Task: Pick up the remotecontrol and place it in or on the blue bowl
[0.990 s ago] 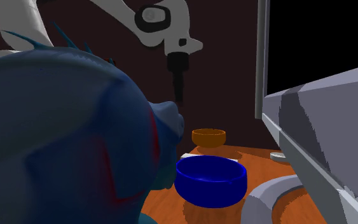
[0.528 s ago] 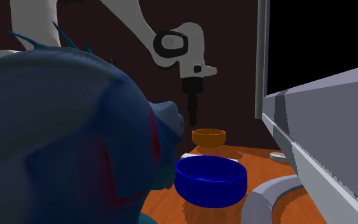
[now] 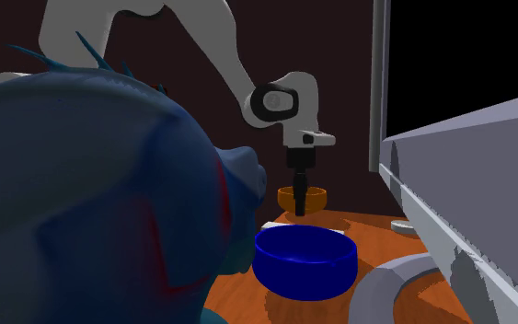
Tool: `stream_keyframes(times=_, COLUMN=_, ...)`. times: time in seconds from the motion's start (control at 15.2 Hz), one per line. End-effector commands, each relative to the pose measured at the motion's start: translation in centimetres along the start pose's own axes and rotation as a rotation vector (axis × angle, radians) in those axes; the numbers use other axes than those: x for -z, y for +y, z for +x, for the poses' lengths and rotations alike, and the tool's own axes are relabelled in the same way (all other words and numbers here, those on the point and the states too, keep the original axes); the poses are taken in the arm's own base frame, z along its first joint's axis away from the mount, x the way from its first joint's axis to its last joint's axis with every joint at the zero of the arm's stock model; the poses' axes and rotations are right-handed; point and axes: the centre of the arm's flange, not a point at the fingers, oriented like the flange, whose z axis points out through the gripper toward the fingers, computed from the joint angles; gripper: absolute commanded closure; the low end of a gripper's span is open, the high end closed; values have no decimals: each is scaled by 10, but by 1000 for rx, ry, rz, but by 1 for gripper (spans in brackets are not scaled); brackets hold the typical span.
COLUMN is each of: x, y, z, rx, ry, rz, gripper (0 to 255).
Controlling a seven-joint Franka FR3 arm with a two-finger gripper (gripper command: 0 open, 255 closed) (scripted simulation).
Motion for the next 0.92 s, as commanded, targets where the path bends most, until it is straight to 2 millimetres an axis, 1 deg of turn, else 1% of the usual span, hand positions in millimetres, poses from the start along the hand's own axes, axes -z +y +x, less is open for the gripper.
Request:
stream_keyframes(times=0.0, x=-14, y=-6, z=8, rx=-11, ry=-2, rz=2, gripper=0)
stream_keyframes(times=0.4, x=-46, y=-6, z=8, rx=-11, ry=-2, rz=2, gripper=0)
stream_keyframes(times=0.46, x=-54, y=-6, z=8, rx=-11, ry=-2, rz=2, gripper=0)
stream_keyframes(times=0.86, x=-54, y=-6, z=8, rx=-11, ry=-2, rz=2, gripper=0)
